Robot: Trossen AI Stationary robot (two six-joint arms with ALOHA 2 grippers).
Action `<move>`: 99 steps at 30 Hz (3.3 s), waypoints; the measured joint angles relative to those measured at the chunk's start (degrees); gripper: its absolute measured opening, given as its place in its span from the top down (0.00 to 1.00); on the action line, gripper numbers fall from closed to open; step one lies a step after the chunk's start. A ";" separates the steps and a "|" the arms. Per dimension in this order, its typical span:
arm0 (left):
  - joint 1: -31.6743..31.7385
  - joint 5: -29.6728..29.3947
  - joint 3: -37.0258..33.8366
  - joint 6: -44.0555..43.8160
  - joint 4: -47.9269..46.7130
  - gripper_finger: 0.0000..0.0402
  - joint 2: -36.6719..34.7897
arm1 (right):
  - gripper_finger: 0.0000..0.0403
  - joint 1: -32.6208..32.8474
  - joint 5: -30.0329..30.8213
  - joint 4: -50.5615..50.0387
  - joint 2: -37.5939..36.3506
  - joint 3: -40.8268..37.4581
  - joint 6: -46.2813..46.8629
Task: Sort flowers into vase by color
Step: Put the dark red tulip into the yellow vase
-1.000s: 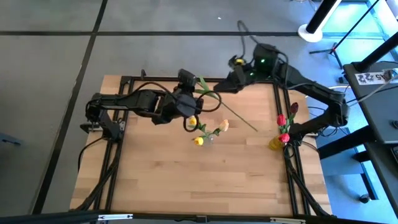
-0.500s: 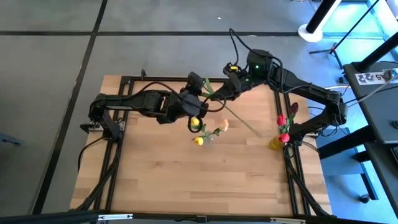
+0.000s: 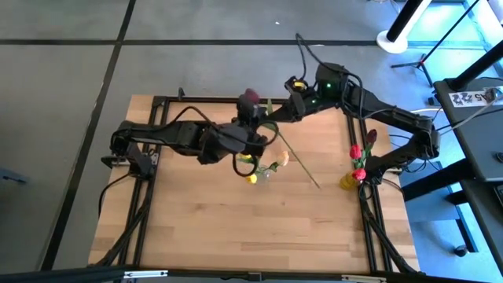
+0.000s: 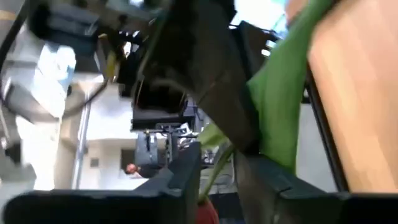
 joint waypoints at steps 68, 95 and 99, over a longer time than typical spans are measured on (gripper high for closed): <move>-1.57 21.50 0.00 -81.30 3.59 0.58 -8.38 | 0.99 -0.20 12.88 -23.28 -80.98 -40.43 -63.43; -2.26 21.29 0.00 -79.88 3.61 0.58 -7.73 | 0.89 -0.17 13.76 -37.76 -80.91 -39.96 -66.06; -2.20 21.22 0.00 -80.28 3.61 0.58 -7.73 | 0.82 -0.17 18.63 -44.42 -79.49 -36.50 -66.18</move>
